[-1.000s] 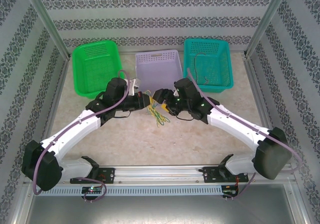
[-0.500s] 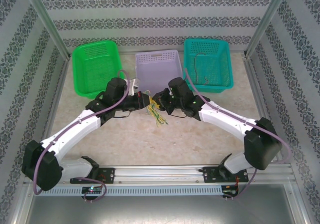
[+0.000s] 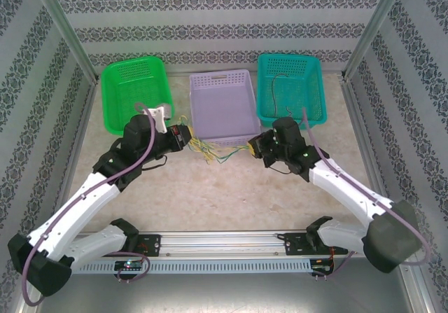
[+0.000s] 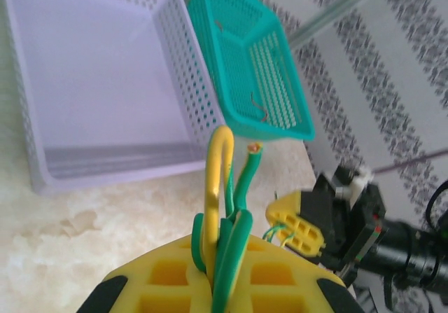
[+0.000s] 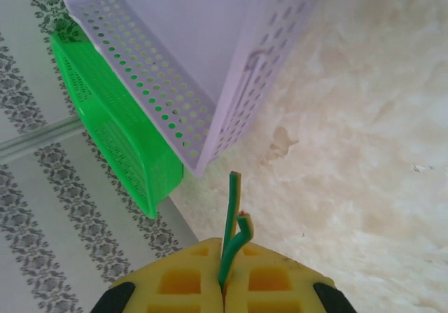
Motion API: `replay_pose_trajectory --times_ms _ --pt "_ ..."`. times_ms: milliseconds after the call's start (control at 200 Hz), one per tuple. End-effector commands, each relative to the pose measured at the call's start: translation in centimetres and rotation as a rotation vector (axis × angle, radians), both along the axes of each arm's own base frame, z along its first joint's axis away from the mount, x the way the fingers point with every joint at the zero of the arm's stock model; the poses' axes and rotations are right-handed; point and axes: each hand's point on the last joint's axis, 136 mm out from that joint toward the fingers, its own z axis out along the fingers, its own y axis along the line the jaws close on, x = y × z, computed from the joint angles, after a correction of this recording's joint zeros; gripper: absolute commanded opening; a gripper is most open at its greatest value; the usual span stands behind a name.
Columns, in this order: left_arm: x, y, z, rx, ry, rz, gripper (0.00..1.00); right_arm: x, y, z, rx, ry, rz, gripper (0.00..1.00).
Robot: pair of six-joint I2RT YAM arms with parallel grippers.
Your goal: Untangle the cables
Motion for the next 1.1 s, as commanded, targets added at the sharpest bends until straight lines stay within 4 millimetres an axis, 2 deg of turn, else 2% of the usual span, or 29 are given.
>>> replay_pose_trajectory --times_ms 0,105,225,355,480,595,714,769,869,959,1094 --pt "1.4 4.9 3.7 -0.038 -0.146 0.272 0.00 -2.6 -5.1 -5.8 -0.130 0.199 -0.169 0.00" --pt "1.4 6.3 4.0 -0.090 -0.156 0.358 0.00 -3.3 -6.2 -7.1 -0.096 0.256 -0.253 0.00" --pt "1.7 6.8 3.6 -0.174 -0.144 0.402 0.00 -3.6 -6.0 -8.0 -0.042 0.300 -0.293 0.00" --pt "1.9 6.1 2.5 -0.189 -0.100 0.381 0.00 -2.5 -5.8 -6.6 -0.061 0.252 -0.267 0.00" --pt "1.5 5.0 -0.2 -0.142 0.022 0.330 0.00 -1.7 -5.9 -4.6 -0.153 0.193 -0.187 0.00" --pt "0.5 4.9 -4.4 -0.075 0.161 0.321 0.00 -1.8 -5.9 -5.1 -0.196 0.190 -0.140 0.00" --pt "0.1 4.3 -7.7 -0.179 0.222 0.327 0.00 -2.3 -5.9 -5.9 -0.256 0.180 -0.049 0.41" --pt "0.1 4.1 -8.5 -0.237 0.232 0.336 0.00 -2.6 -6.2 -5.9 -0.297 0.170 -0.021 0.51" --pt "0.0 4.3 -9.4 -0.294 0.245 0.362 0.00 -3.8 -7.3 -6.4 -0.359 0.175 -0.006 0.56" --pt "-0.3 4.3 -10.0 -0.285 0.263 0.364 0.00 -4.9 -7.4 -7.4 -0.344 0.193 -0.011 0.58" --pt "-0.8 4.1 -10.9 -0.284 0.298 0.345 0.00 -5.1 -5.8 -8.3 -0.307 0.168 0.003 0.56"
